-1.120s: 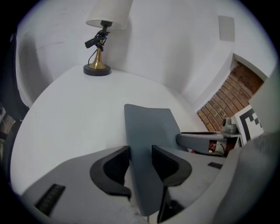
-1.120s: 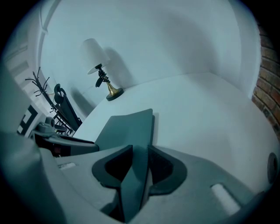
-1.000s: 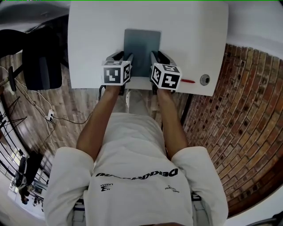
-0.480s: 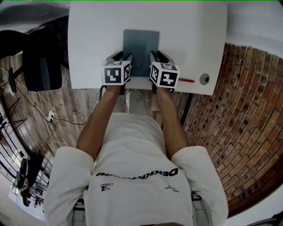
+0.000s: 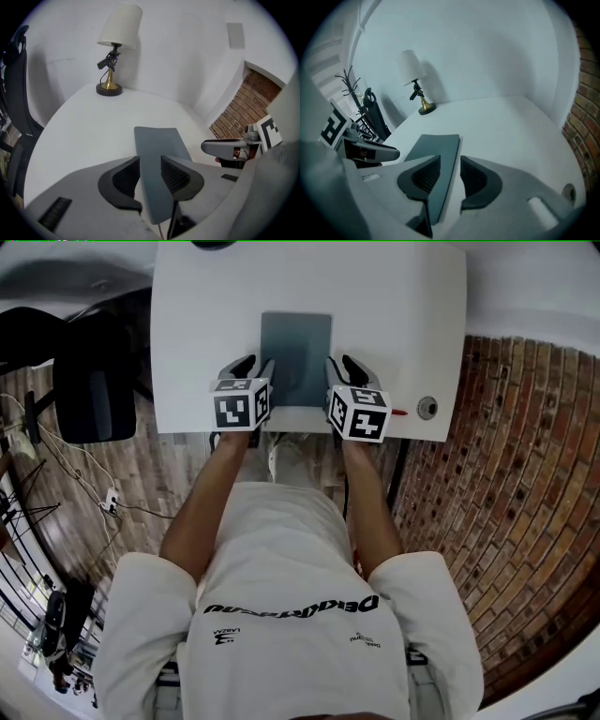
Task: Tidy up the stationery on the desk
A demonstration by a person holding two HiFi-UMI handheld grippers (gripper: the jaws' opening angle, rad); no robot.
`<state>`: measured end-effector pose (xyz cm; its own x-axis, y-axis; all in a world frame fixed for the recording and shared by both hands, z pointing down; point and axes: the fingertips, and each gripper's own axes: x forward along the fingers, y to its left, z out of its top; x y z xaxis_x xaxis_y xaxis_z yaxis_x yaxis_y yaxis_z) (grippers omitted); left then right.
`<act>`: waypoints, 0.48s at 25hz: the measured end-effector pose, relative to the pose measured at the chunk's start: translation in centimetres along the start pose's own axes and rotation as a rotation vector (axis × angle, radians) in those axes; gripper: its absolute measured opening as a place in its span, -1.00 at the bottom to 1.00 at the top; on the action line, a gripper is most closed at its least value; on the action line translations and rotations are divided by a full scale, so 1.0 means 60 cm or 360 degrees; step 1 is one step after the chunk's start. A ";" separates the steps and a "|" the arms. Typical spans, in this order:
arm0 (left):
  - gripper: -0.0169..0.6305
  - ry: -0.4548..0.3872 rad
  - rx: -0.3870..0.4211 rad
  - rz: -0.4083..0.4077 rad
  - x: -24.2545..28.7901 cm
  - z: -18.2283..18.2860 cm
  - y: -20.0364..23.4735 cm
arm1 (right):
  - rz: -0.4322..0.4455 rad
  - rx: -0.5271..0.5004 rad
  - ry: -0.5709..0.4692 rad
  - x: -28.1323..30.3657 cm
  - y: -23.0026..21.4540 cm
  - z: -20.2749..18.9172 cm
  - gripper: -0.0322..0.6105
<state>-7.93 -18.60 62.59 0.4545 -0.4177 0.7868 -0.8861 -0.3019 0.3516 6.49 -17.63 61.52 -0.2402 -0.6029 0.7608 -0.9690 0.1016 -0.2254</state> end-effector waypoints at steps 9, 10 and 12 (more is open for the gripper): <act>-0.88 -0.0219 0.0088 -0.0070 -0.115 0.028 -0.051 | 0.0151 -0.0458 0.0104 -0.115 -0.036 -0.035 -0.49; -0.91 -0.0243 0.0109 -0.0074 -0.126 0.029 -0.057 | 0.0161 -0.0573 0.0136 -0.123 -0.040 -0.045 -0.49; -0.95 -0.0293 0.0151 -0.0088 -0.144 0.033 -0.070 | 0.0157 -0.0863 0.0205 -0.137 -0.052 -0.063 -0.48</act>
<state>-7.95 -15.44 53.32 0.5188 -0.5451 0.6586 -0.8508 -0.4045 0.3355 11.27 -10.00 58.30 -0.3036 -0.4717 0.8278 -0.8247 0.5653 0.0197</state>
